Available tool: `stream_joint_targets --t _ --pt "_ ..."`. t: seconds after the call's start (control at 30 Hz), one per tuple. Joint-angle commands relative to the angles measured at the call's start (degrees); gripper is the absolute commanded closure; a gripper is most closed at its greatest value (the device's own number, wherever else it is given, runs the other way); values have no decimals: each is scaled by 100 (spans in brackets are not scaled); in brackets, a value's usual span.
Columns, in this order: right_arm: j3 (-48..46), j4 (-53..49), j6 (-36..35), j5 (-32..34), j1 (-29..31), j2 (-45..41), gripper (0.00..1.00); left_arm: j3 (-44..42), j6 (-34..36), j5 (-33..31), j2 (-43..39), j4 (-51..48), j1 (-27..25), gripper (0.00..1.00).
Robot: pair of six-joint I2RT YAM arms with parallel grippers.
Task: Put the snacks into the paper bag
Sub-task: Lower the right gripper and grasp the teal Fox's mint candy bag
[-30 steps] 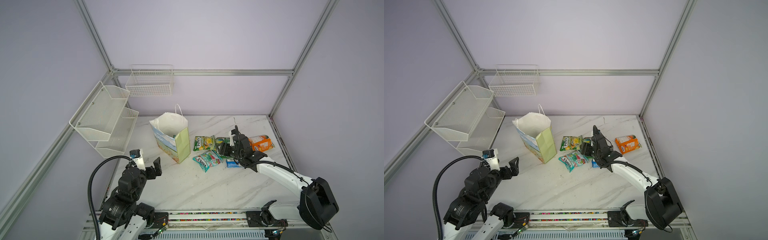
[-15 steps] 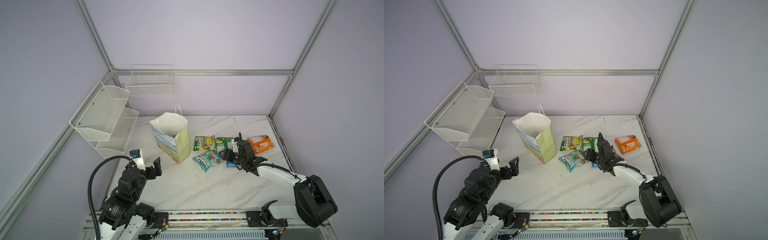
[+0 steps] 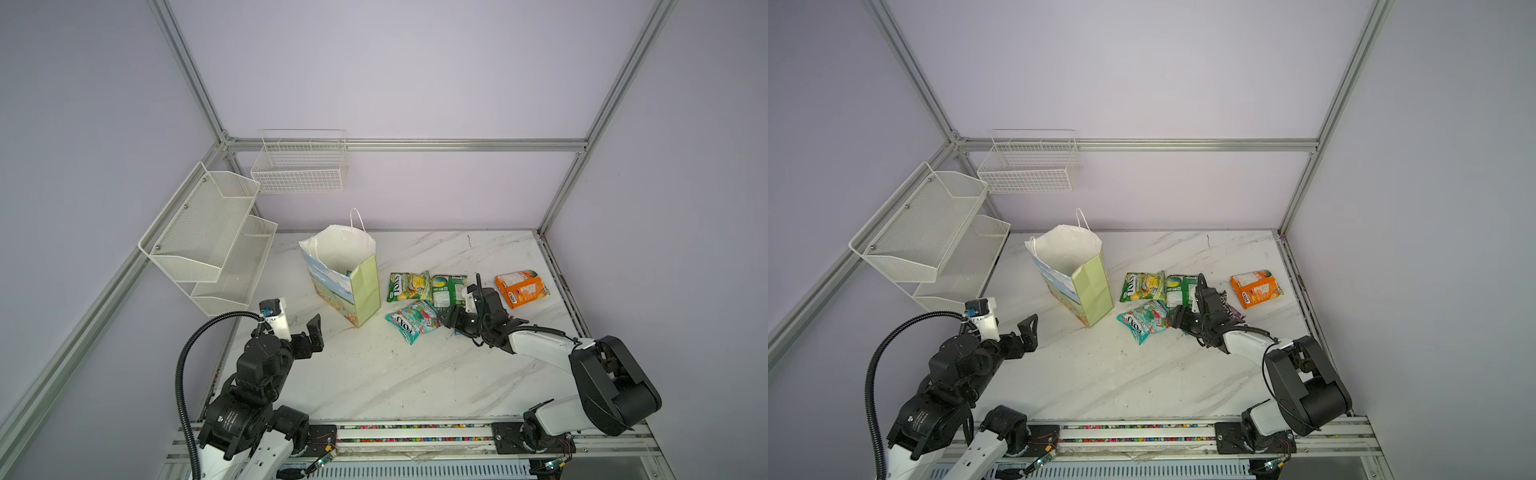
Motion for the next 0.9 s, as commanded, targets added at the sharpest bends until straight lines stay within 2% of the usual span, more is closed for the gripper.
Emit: stream_joint_targets --t 0.0,0.87 --pt "-94 418 173 -163 -34 131 34 -69 -49 37 52 117 -37 0" --pt "-238 1168 423 -537 -28 735 41 -60 -36 30 46 125 -38 0"
